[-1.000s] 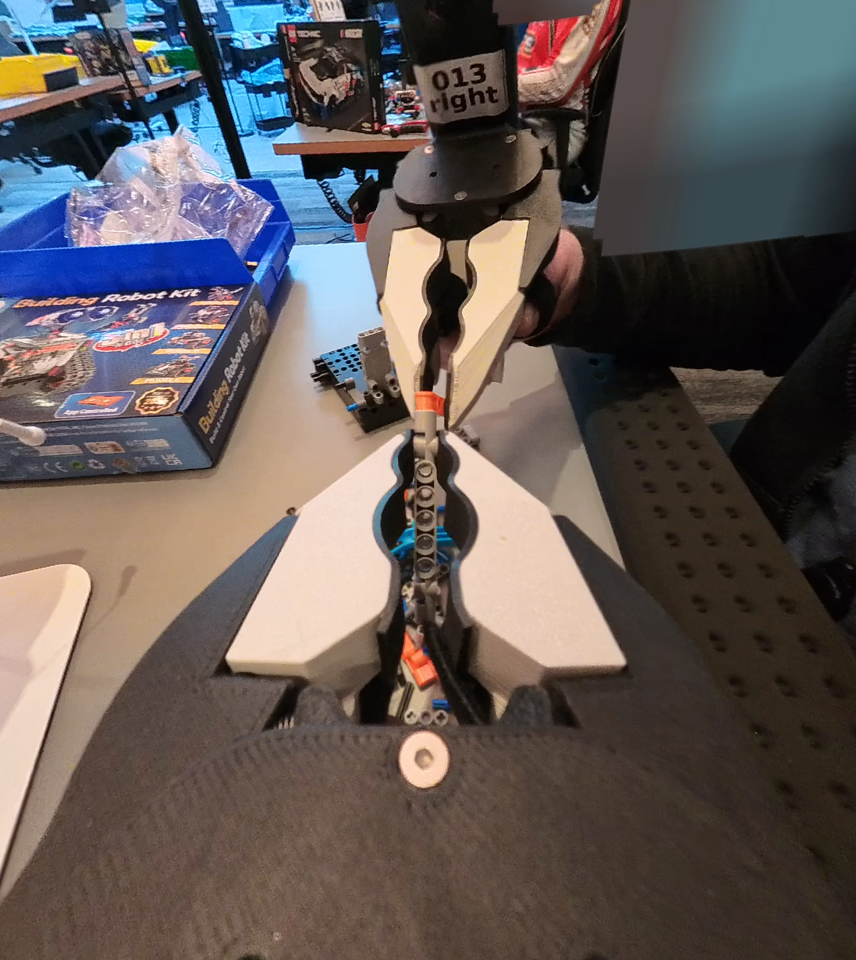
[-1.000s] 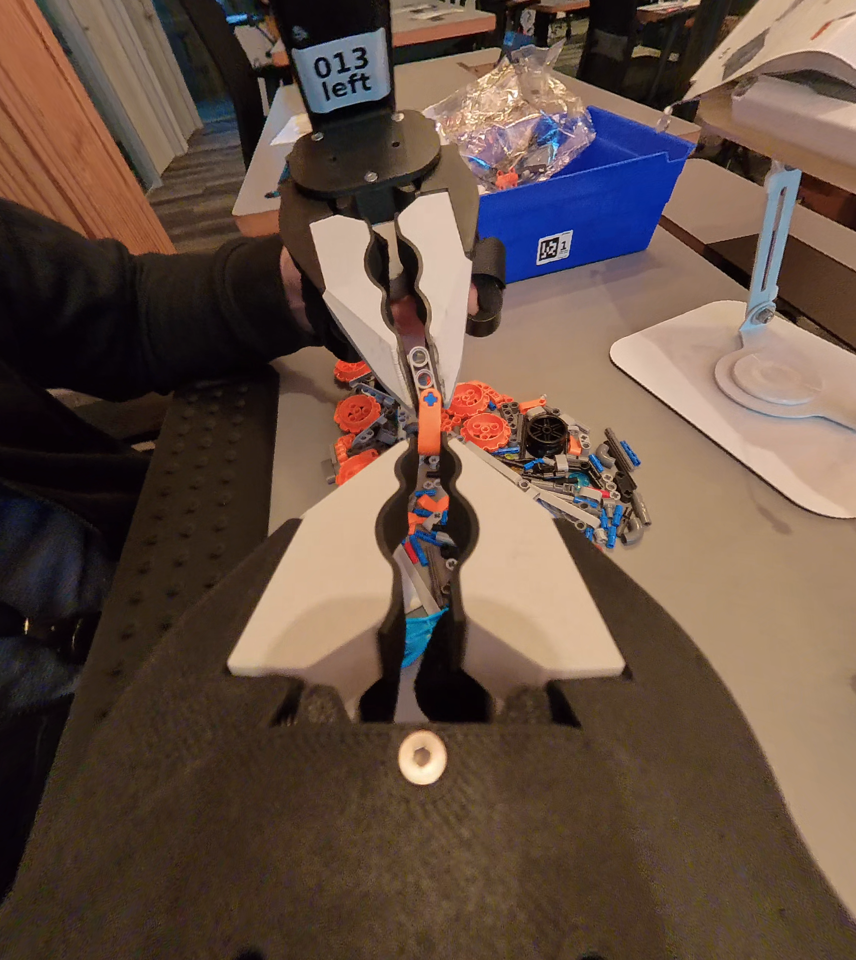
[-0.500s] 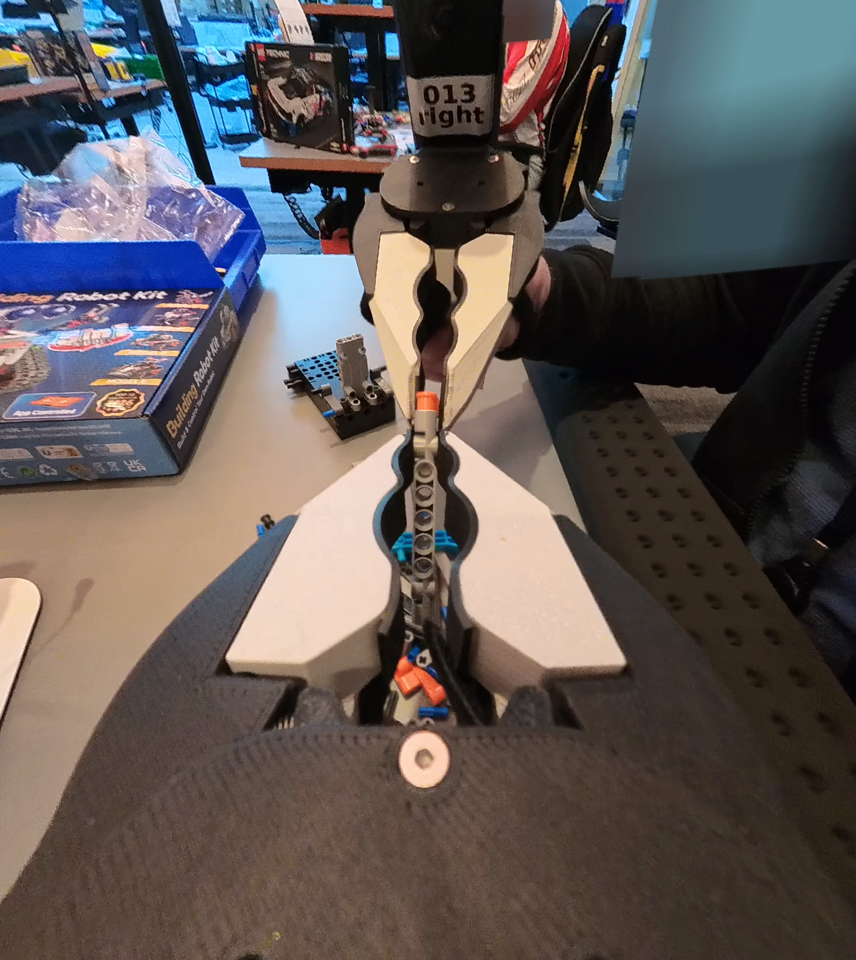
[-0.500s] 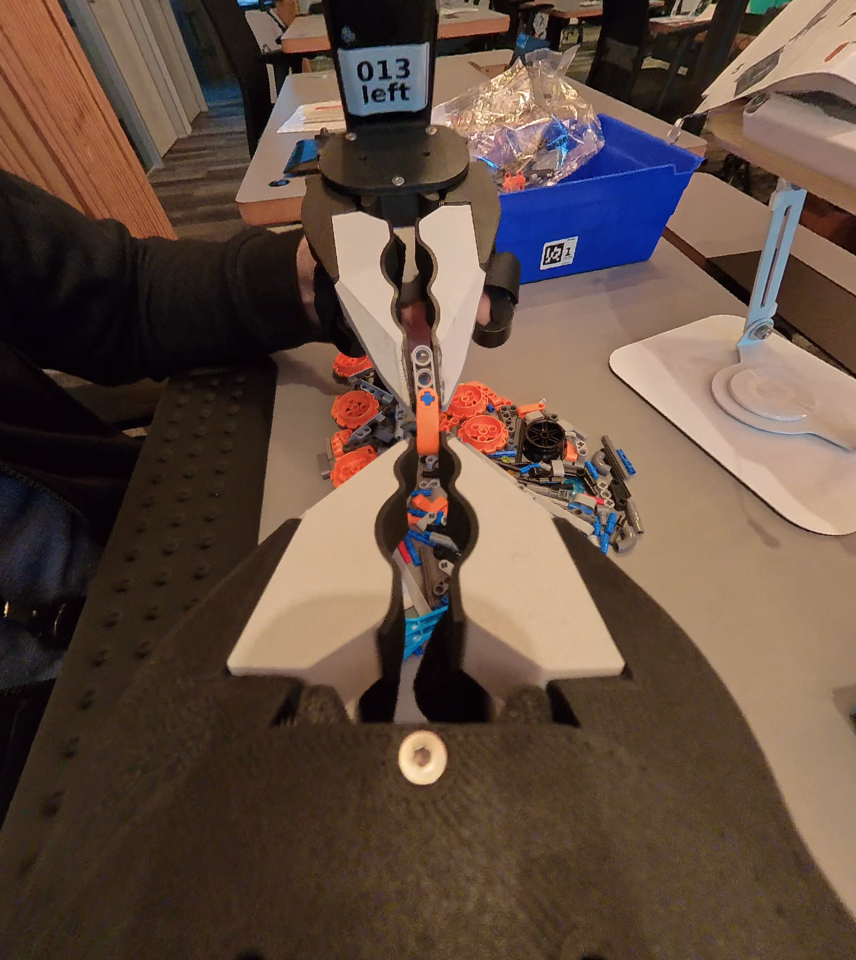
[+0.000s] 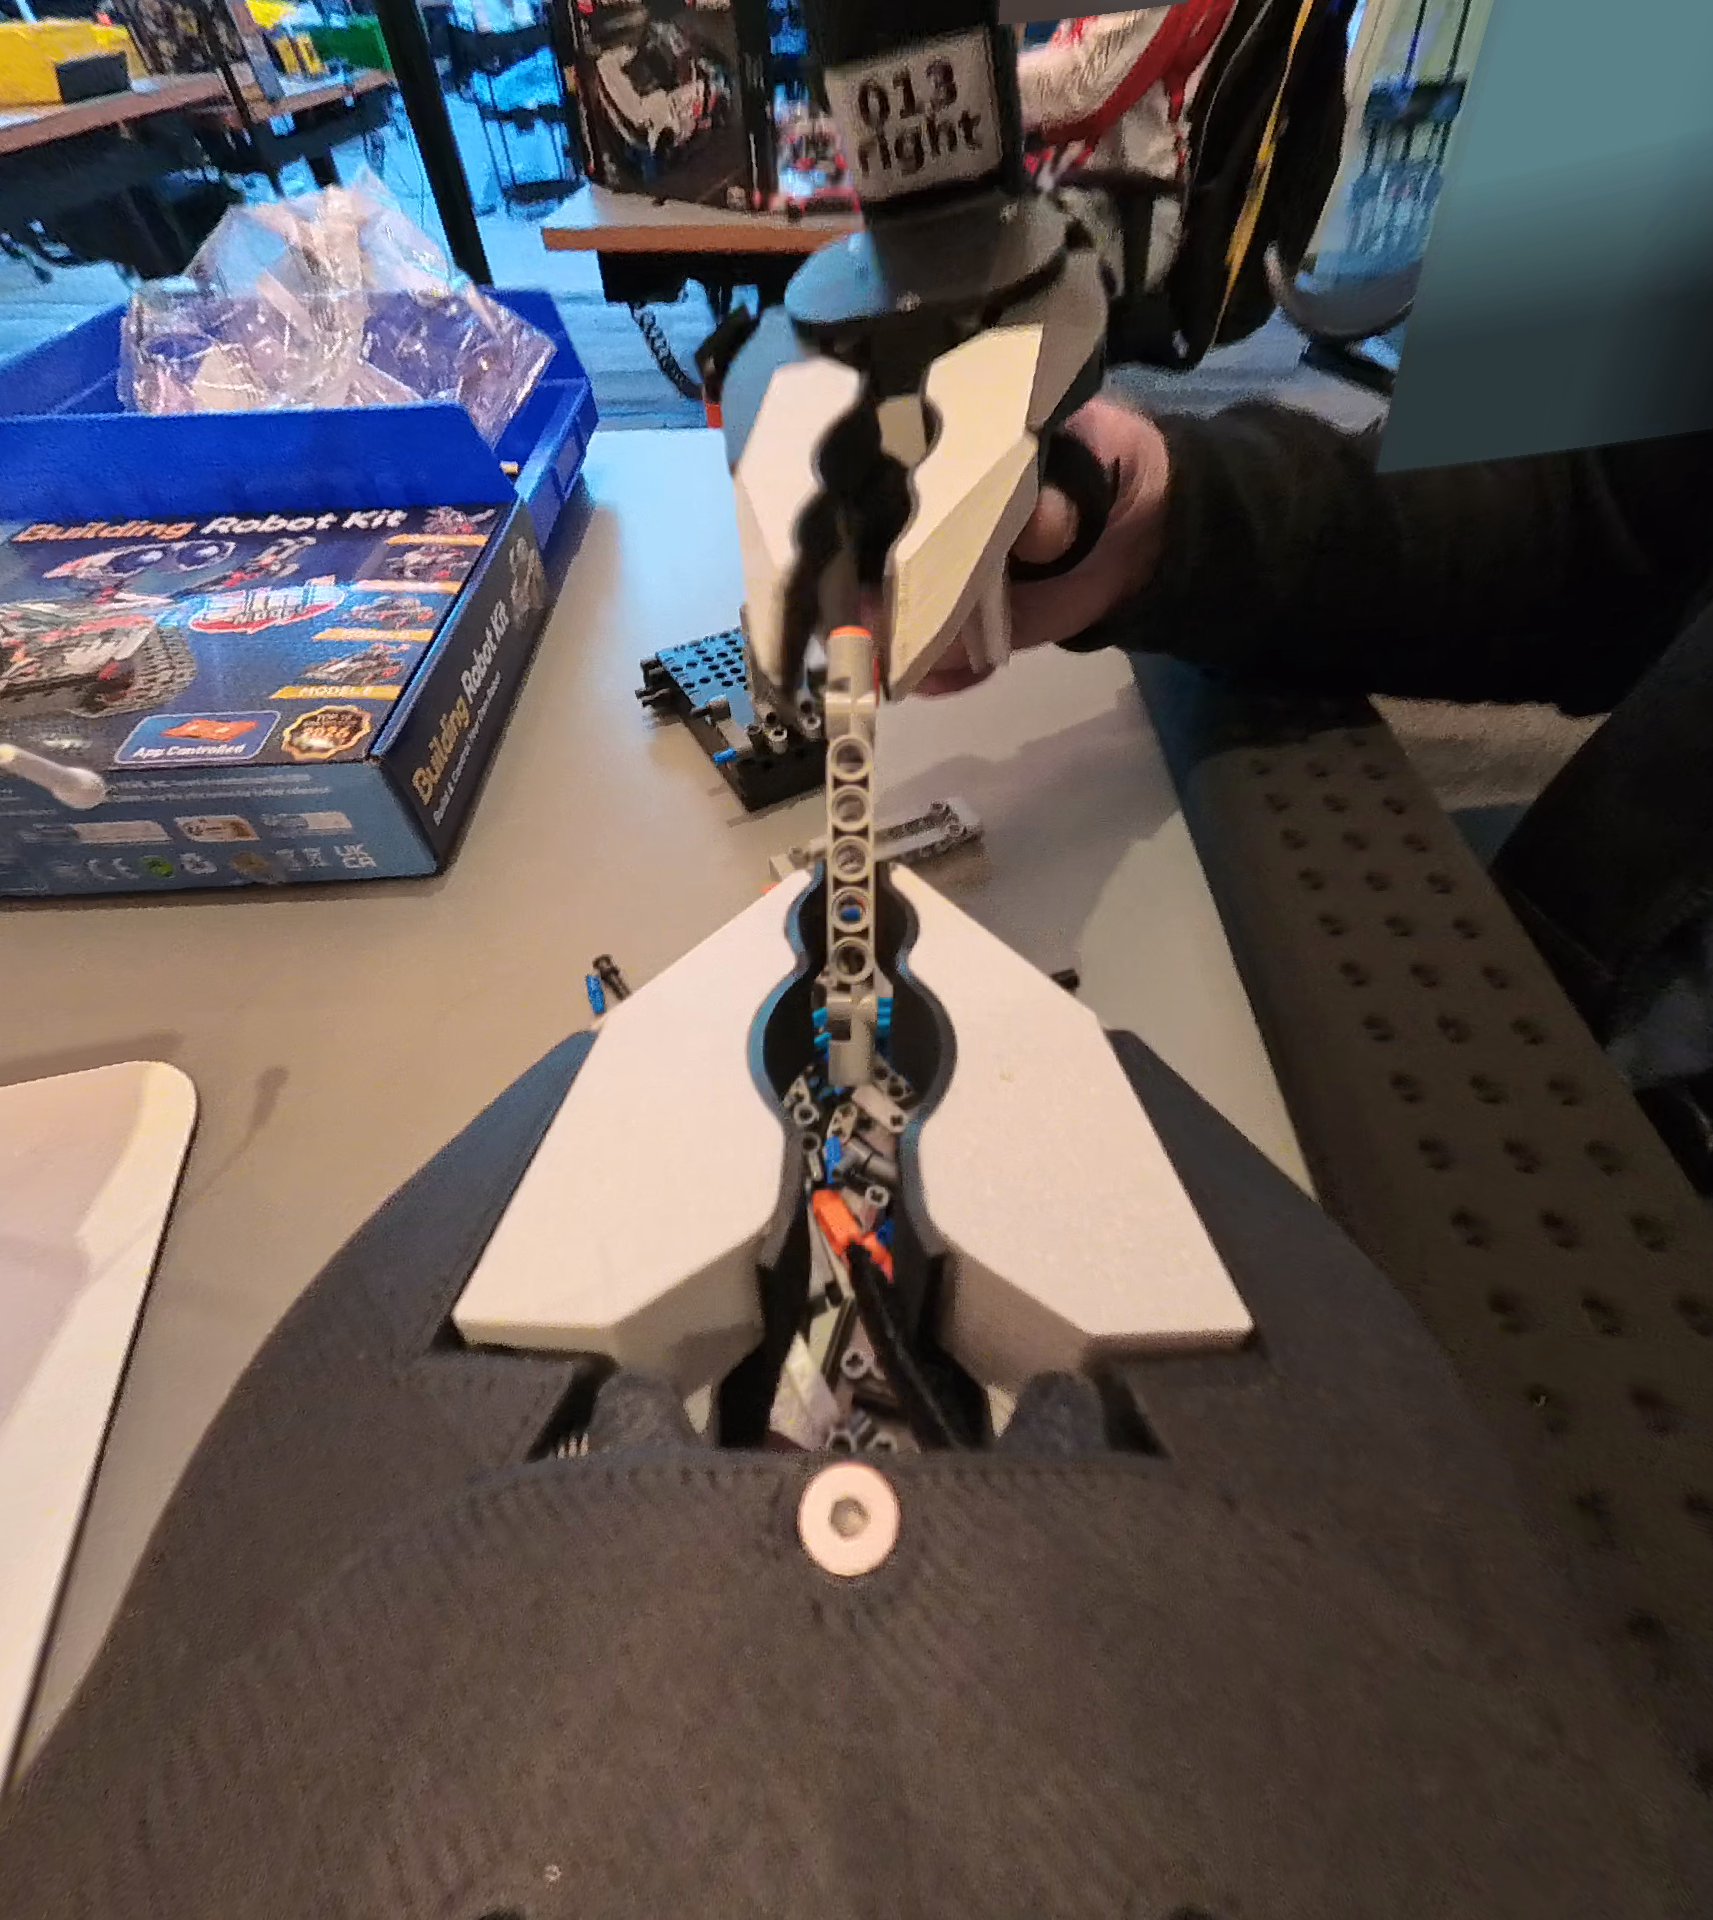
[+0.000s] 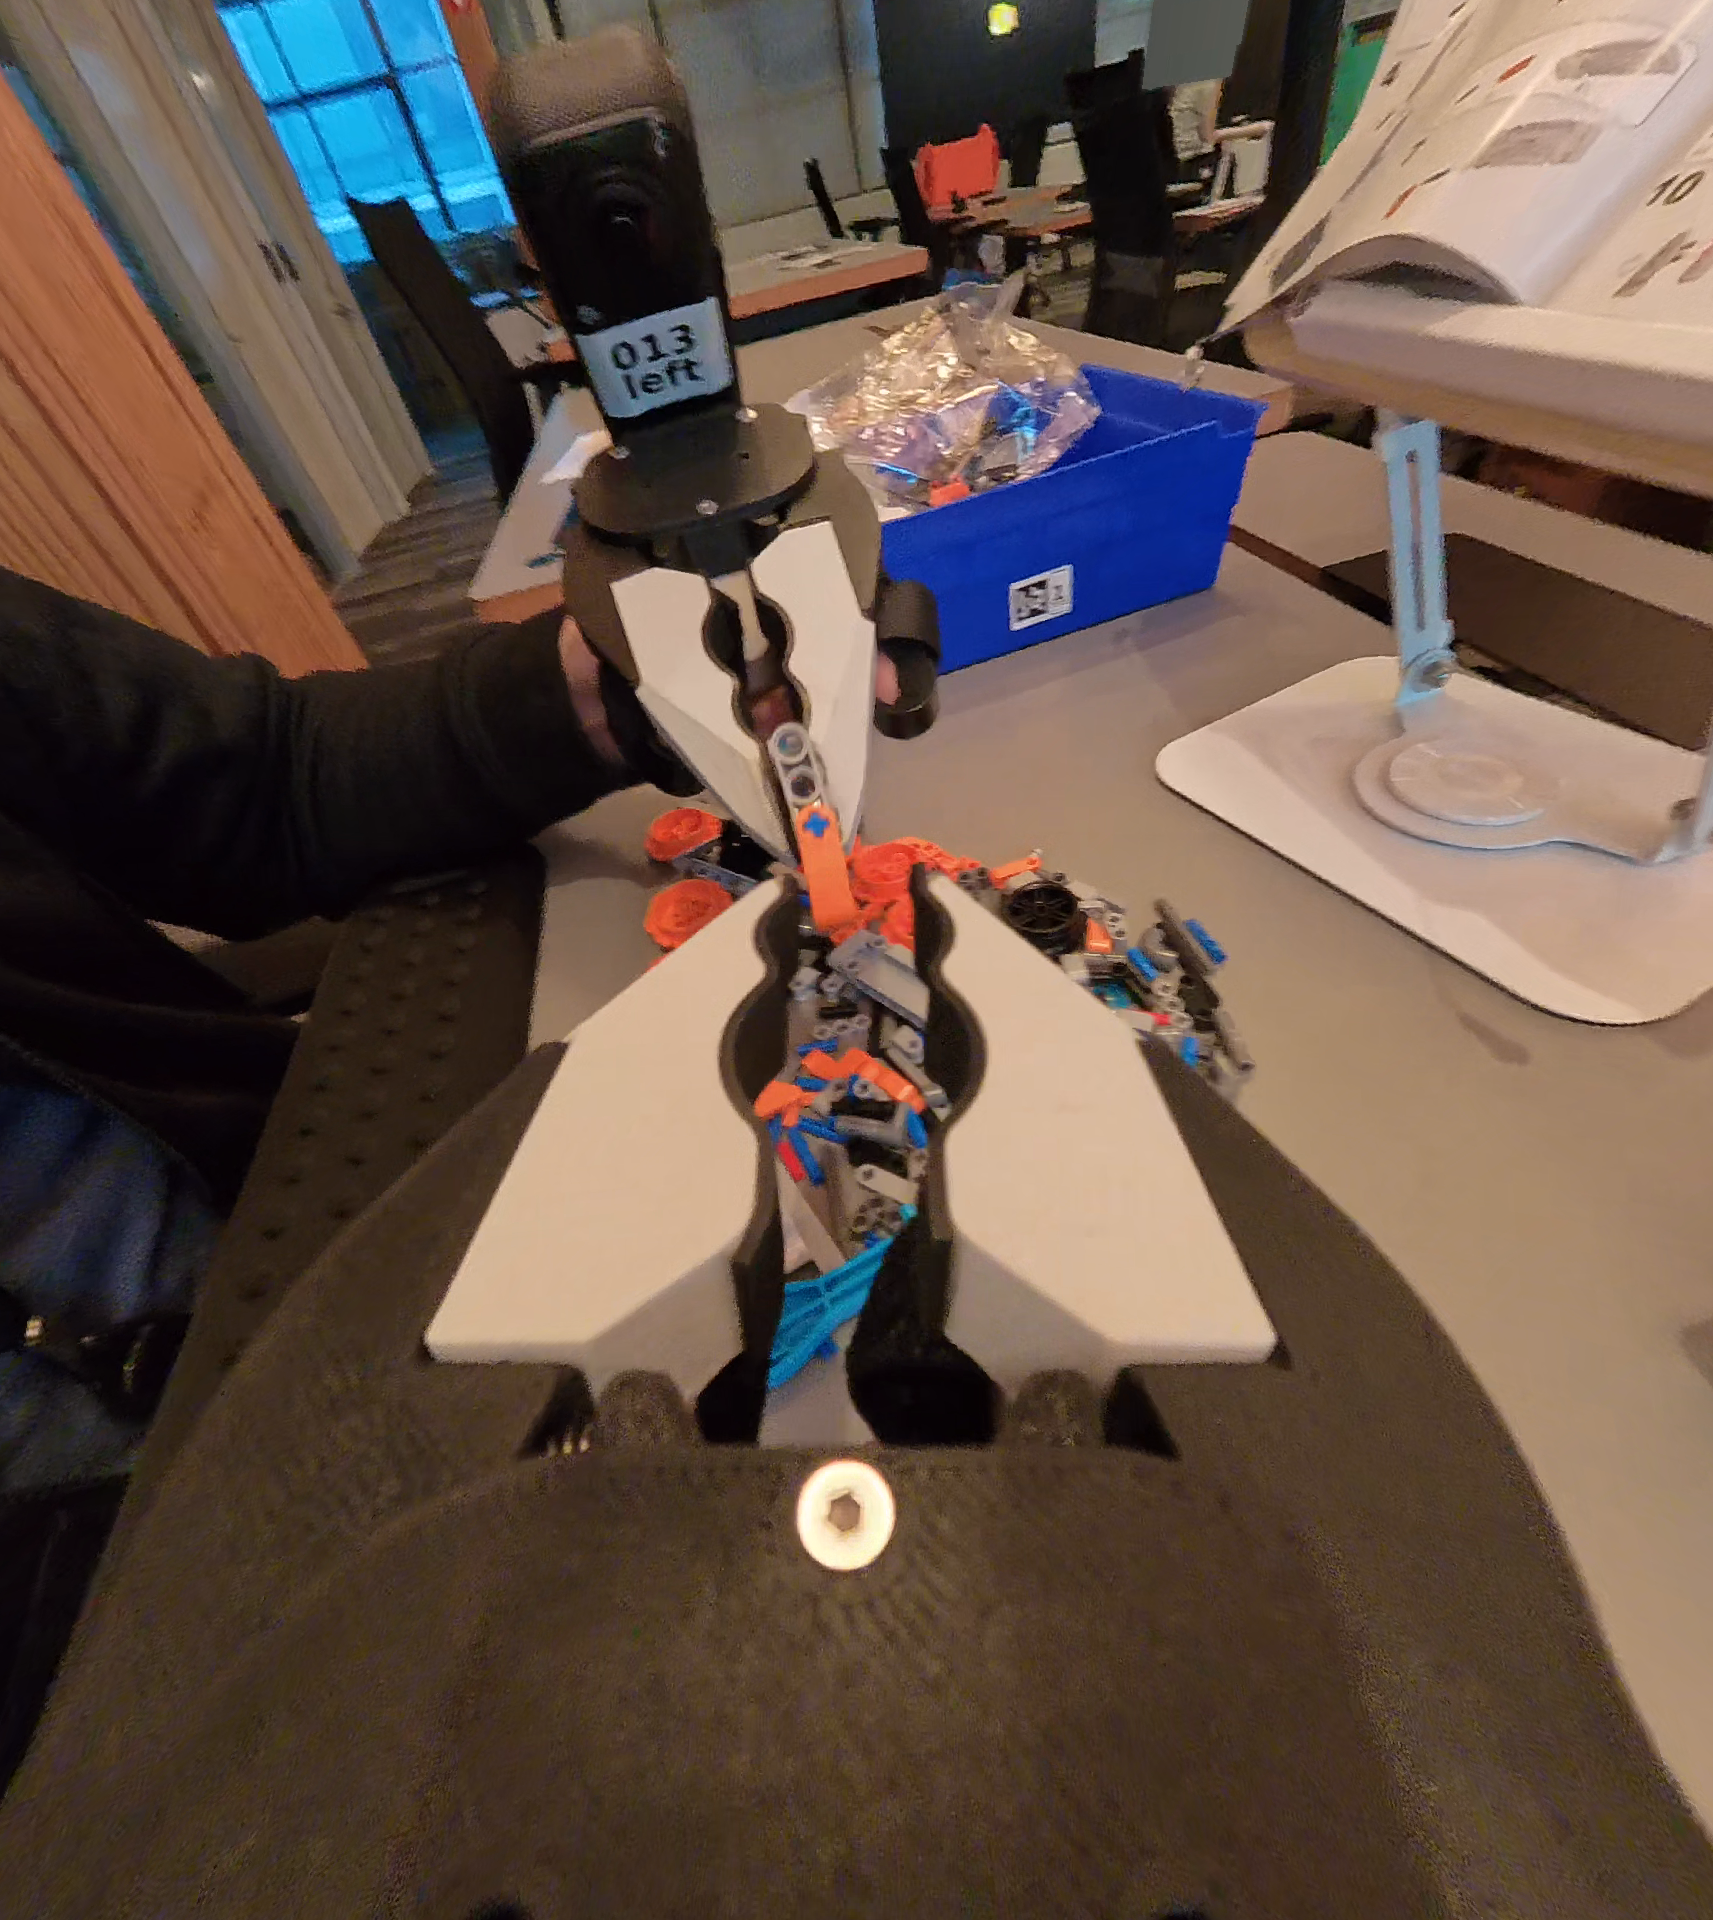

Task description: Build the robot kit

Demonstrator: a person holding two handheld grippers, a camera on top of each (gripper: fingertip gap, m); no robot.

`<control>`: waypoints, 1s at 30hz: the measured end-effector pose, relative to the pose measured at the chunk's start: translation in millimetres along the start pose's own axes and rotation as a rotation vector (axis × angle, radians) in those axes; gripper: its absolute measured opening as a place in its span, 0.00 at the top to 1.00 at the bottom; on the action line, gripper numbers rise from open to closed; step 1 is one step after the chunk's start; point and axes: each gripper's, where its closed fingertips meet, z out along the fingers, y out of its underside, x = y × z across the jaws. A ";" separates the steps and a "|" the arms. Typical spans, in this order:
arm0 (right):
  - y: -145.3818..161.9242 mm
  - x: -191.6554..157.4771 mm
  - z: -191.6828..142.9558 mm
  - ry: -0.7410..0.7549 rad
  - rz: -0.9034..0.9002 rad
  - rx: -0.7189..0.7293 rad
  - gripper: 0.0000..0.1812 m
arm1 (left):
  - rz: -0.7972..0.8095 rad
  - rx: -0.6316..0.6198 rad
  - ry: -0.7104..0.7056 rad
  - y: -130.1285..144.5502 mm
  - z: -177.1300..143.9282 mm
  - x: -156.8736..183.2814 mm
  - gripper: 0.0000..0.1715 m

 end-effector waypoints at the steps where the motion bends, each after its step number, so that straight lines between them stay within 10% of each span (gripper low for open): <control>1: -1.7 0.8 -0.9 0.027 -0.038 -0.015 0.87 | 0.017 -0.036 -0.023 3.0 0.2 -2.1 0.98; 8: -0.3 -12.5 27.1 0.059 -0.227 -0.151 0.95 | 0.147 -0.184 -0.099 11.3 4.5 -1.0 0.98; 21: -36.8 -14.7 16.9 -0.052 -0.013 0.145 0.97 | -0.008 0.116 -0.034 -24.6 -14.6 -5.2 0.94; 30: -38.7 0.8 0.7 0.014 -0.041 0.131 0.90 | -0.005 0.017 -0.035 -17.0 -9.9 -4.9 0.98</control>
